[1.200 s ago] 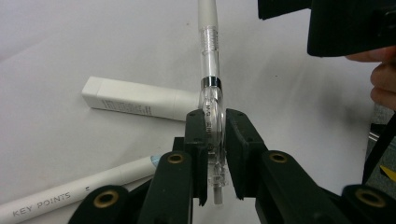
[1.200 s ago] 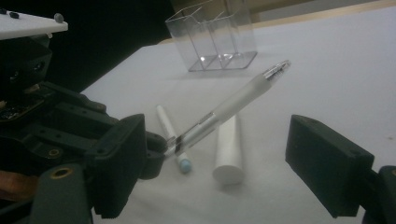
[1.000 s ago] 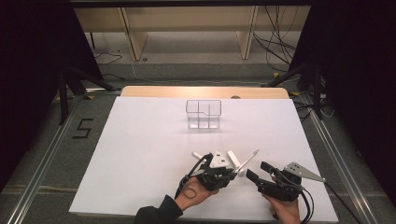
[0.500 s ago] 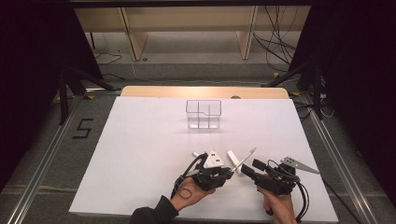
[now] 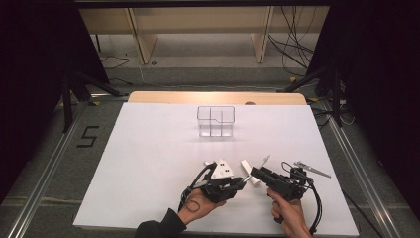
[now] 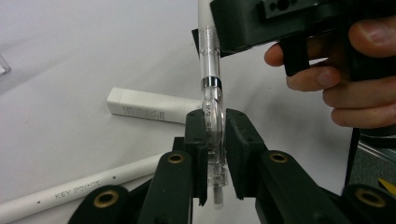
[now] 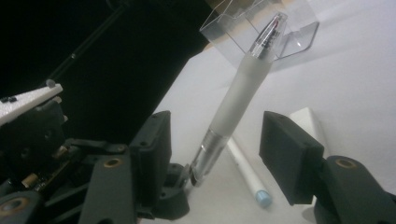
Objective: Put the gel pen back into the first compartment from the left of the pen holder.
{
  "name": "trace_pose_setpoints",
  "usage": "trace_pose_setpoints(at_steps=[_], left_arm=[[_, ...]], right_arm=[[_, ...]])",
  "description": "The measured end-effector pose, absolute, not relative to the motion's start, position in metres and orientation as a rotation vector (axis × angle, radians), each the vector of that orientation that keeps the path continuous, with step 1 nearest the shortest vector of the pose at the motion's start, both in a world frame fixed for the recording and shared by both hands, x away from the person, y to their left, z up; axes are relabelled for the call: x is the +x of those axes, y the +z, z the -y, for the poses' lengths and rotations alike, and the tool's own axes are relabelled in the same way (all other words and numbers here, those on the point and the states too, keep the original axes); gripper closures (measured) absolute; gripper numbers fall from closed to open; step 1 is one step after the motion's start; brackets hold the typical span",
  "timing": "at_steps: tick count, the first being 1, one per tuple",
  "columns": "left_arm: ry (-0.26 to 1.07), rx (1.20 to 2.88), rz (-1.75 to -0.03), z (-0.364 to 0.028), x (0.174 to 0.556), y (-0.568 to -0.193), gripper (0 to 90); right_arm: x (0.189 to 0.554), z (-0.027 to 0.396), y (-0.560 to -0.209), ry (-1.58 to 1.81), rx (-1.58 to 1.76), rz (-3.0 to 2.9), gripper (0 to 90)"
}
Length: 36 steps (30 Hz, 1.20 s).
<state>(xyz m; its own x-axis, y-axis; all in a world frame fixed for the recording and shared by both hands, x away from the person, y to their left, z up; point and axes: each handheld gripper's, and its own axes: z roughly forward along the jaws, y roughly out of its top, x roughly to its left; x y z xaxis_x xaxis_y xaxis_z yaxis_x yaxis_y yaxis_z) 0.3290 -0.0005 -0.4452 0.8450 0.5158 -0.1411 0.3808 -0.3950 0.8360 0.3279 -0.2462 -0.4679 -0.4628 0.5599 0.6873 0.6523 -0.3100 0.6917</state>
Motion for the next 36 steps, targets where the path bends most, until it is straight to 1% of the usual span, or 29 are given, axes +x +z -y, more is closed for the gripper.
trace_pose_setpoints(at_steps=[6,19,25,30,31,34,36], left_arm=[[0.177,2.026,-0.653,-0.0006,0.3281,-0.4437,79.1],[0.175,2.018,-0.652,-0.0015,0.3282,-0.4437,79.1],[0.178,2.004,-0.641,-0.0023,0.3285,-0.4450,79.0],[0.155,1.987,-0.637,-0.0036,0.3296,-0.4477,77.8],[0.144,1.977,-0.633,-0.0043,0.3300,-0.4472,75.9],[0.124,1.961,-0.619,-0.0058,0.3306,-0.4434,58.1],[0.117,1.971,-0.610,-0.0081,0.3309,-0.4409,48.8]], right_arm=[[0.3321,0.2442,-0.4706,-1.909,-1.570,1.699,52.9],[0.3350,0.2415,-0.4760,-1.904,-1.560,1.599,67.4],[0.3348,0.2411,-0.4779,-1.908,-1.556,1.567,76.5],[0.3334,0.2399,-0.4758,-1.925,-1.540,1.563,79.4],[0.3331,0.2399,-0.4752,-1.927,-1.538,1.569,79.5],[0.3323,0.2392,-0.4722,-1.945,-1.534,1.619,79.7],[0.3316,0.2389,-0.4690,-1.955,-1.538,1.644,79.7]])
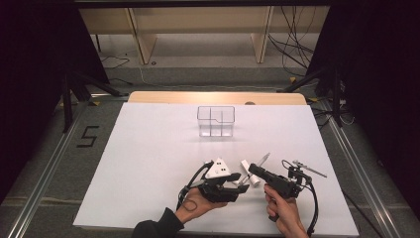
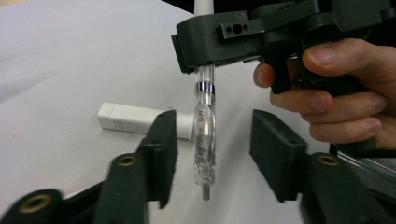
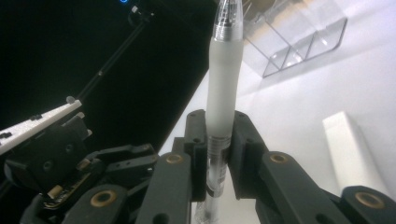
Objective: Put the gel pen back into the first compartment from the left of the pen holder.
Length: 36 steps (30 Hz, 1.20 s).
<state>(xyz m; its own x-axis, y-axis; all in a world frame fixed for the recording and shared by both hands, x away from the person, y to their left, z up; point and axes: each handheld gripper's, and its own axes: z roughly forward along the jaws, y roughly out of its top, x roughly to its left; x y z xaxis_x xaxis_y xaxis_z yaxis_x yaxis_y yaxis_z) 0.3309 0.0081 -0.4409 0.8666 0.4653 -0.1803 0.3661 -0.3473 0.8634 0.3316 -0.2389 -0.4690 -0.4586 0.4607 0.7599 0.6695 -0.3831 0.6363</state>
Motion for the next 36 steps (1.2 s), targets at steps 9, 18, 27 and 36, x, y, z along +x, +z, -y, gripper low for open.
trace_pose_setpoints(at_steps=[9,18,27,36], left_arm=[[0.158,1.946,-0.653,-0.038,0.337,-0.443,34.2],[0.223,1.917,-0.754,-0.080,0.346,-0.453,25.2],[0.257,1.881,-0.813,-0.113,0.350,-0.461,23.0],[0.288,1.864,-0.842,-0.131,0.349,-0.465,19.7]], right_arm=[[0.336,0.242,-0.456,-2.016,-1.550,1.736,79.8],[0.345,0.238,-0.441,-2.056,-1.557,1.808,79.7],[0.360,0.229,-0.428,-2.097,-1.547,1.873,79.7],[0.384,0.208,-0.417,-2.082,-1.544,1.991,79.7]])
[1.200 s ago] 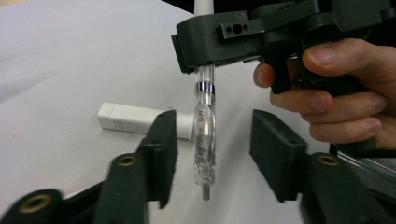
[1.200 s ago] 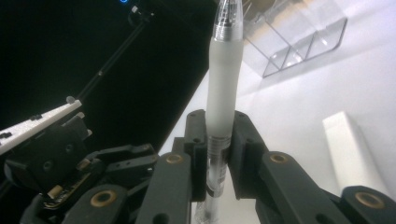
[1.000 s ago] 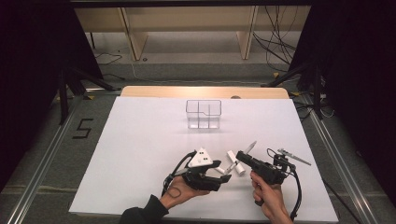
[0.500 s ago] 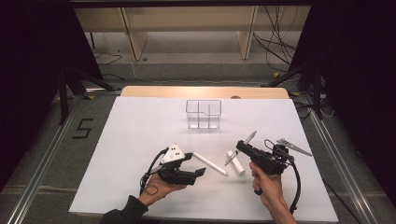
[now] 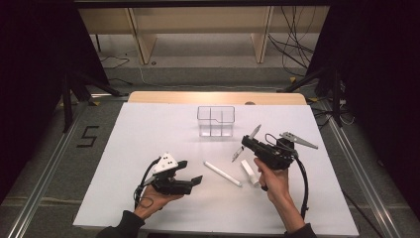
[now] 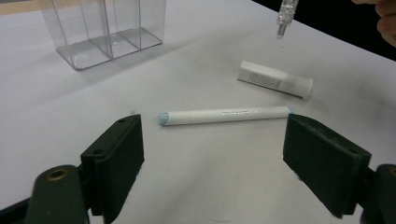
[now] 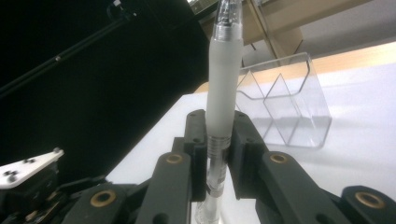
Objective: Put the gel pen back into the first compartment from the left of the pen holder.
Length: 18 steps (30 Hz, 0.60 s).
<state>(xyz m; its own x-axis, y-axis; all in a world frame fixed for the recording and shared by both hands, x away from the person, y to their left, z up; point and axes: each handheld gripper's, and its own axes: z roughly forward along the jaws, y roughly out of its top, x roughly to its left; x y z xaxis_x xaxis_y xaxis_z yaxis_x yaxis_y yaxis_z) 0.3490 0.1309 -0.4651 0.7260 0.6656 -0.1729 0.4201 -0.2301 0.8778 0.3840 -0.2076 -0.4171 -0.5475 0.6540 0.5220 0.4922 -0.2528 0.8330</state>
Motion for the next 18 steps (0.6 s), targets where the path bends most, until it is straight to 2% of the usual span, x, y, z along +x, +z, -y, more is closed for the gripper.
trace_pose_setpoints(at_steps=[18], left_arm=[[0.326,1.851,-0.885,-0.154,0.344,-0.470,19.1]], right_arm=[[0.433,0.175,-0.391,1.881,1.377,-1.859,79.6]])
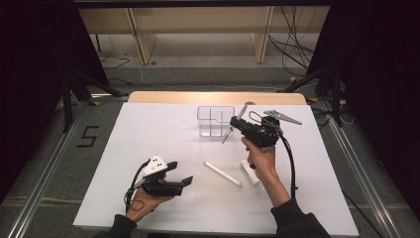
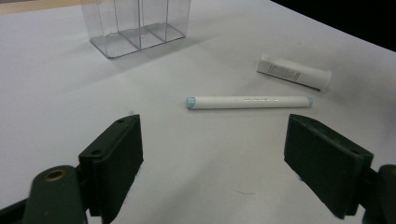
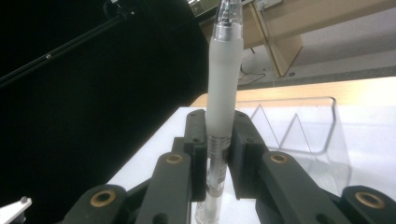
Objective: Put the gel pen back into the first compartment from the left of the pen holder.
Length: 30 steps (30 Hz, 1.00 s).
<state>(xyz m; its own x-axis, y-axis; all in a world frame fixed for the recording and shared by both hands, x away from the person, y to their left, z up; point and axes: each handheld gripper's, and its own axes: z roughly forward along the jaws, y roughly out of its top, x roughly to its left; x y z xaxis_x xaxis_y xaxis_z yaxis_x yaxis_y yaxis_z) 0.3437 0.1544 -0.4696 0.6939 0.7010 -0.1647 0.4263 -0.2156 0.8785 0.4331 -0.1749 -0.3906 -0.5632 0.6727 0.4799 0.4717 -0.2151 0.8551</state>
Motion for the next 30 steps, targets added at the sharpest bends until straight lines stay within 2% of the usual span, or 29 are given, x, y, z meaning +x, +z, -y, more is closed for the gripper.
trace_pose_setpoints(at_steps=[30], left_arm=[[0.340,1.822,-0.913,-0.173,0.335,-0.470,18.0]], right_arm=[[0.500,0.121,-0.367,1.770,1.364,-1.908,79.5]])
